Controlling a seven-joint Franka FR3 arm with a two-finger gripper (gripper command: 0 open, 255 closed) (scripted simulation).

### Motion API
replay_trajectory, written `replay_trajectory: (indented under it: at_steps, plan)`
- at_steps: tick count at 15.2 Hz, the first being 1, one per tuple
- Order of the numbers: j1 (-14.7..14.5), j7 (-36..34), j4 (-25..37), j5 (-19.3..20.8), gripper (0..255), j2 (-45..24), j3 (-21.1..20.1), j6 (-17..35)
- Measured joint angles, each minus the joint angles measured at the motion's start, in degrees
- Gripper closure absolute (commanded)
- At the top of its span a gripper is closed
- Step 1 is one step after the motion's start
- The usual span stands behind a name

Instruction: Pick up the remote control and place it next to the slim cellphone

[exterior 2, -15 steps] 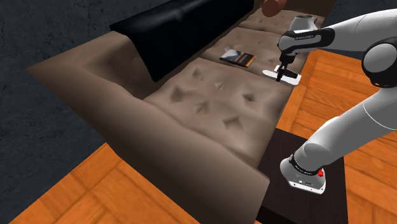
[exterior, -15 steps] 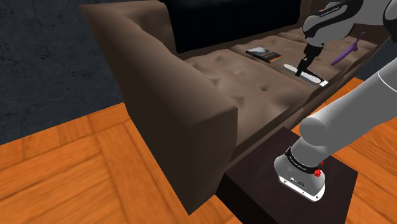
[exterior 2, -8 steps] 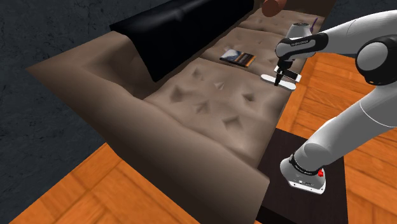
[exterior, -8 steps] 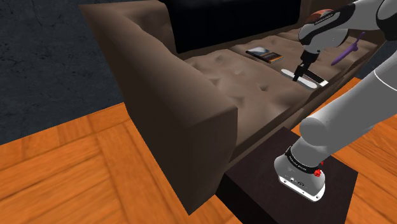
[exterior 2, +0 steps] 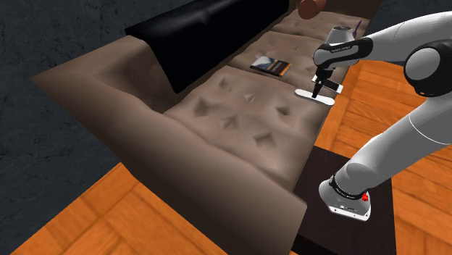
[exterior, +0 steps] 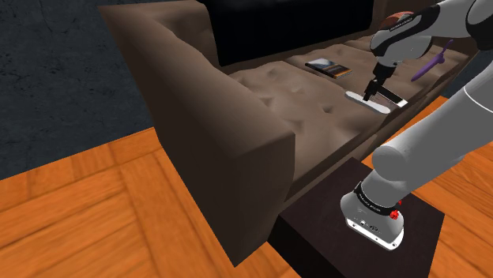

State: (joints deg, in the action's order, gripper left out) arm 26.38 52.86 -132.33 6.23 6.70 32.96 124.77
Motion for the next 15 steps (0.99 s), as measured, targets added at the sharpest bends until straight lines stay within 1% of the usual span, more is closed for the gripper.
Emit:
replay_trajectory:
  at_steps: [4,9,15]
  plan:
    - [0.0,0.0,0.0,0.0,0,0.0,0.0,0.0]
    - [-0.01,-0.9,4.01,1.14,0,2.84,-0.73,-6.48]
    - [-0.04,-1.23,4.54,1.4,0,3.44,-0.97,-7.61]
